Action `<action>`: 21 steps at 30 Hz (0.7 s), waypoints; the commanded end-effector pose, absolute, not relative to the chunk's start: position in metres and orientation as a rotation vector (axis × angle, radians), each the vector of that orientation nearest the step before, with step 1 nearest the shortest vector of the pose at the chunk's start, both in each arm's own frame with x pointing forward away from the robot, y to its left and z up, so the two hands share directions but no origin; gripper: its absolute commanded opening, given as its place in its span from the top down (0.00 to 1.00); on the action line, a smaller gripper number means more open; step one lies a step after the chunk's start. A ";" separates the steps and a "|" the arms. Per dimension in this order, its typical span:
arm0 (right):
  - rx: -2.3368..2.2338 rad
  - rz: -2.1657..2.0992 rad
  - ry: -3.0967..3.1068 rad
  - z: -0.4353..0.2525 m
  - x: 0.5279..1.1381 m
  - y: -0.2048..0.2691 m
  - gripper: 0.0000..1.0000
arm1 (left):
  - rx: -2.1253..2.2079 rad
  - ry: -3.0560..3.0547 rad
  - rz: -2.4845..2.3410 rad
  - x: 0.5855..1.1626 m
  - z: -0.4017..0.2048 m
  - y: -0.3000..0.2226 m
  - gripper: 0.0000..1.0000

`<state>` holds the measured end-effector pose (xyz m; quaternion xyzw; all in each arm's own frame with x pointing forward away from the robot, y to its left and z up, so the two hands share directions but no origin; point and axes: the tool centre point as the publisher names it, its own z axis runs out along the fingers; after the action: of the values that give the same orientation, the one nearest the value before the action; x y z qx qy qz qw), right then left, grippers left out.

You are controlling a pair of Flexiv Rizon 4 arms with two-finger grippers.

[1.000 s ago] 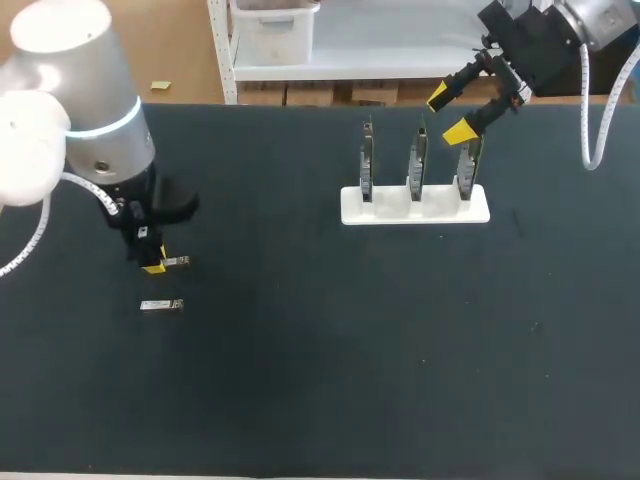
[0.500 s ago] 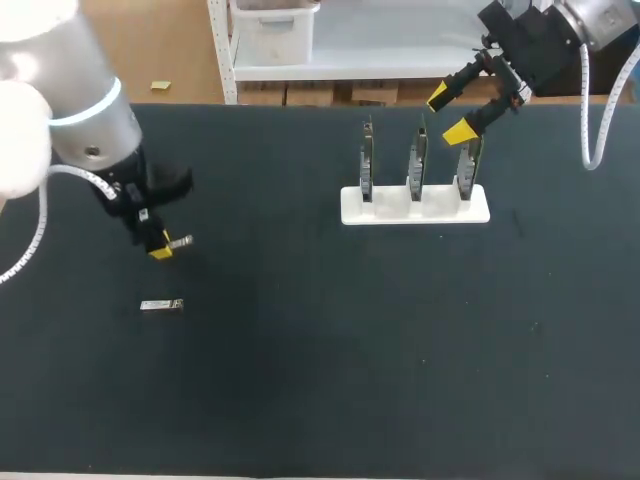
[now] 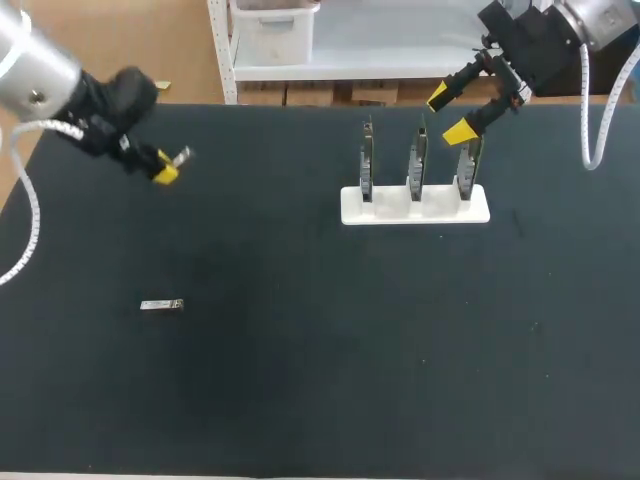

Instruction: Pick up the optical module with the left hand, and insert it into the network port with the right hand.

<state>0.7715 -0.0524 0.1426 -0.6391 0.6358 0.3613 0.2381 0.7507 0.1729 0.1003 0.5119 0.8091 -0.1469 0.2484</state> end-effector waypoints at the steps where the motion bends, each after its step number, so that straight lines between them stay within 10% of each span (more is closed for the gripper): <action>1: -1.748 0.984 1.742 0.143 0.769 -0.052 0.00 | 1.230 1.926 -0.509 0.767 0.117 0.157 1.00; 21: -1.748 0.984 1.742 0.143 0.769 -0.052 0.00 | 1.292 1.359 -0.813 0.860 0.225 -0.020 1.00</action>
<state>0.7715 -0.0524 0.1426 -0.6391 0.6359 0.3613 0.2381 0.8388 0.0090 0.2291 0.5245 0.6242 -0.2938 0.4989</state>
